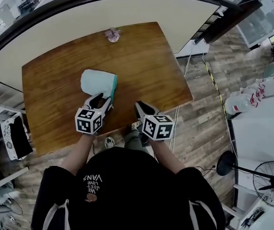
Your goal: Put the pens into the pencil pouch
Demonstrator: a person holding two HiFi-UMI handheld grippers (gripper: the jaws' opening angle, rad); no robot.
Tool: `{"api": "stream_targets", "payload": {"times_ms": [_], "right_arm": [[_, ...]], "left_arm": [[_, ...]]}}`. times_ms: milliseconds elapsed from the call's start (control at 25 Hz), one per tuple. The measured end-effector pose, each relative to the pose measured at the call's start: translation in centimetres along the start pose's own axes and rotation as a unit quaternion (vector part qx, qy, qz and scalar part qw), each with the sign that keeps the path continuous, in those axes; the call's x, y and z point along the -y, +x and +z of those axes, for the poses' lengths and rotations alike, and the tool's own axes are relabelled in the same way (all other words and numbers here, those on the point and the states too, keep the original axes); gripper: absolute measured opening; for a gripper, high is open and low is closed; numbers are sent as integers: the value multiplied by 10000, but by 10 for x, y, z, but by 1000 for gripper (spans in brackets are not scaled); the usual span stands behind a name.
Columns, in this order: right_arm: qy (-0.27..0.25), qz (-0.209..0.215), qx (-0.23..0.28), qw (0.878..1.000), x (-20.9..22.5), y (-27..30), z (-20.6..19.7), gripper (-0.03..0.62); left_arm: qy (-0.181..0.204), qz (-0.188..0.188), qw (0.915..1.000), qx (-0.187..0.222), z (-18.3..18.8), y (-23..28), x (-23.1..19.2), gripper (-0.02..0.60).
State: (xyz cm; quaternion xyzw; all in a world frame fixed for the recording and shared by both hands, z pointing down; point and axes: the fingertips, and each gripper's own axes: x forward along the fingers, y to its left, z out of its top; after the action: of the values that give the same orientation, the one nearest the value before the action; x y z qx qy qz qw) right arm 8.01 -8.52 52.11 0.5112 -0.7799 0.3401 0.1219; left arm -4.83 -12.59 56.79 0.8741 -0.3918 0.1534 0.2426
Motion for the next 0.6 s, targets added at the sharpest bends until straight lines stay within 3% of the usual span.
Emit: {"api": "stream_targets", "payload": {"times_ms": [160,320,600], "right_arm": [[-543,-446,518,9962,-8,-18,16,35],[-655,-514,911,9924,-21,-28,21,15],[-661,-470,1025,9914,-42,-36,12,14]], "left_arm": [[98,57,9996,252,10,-30,0,144],[410,-9,9980,472,21,-60,5,141],[889,-82,9914,953,45,-106,20,37]]}}
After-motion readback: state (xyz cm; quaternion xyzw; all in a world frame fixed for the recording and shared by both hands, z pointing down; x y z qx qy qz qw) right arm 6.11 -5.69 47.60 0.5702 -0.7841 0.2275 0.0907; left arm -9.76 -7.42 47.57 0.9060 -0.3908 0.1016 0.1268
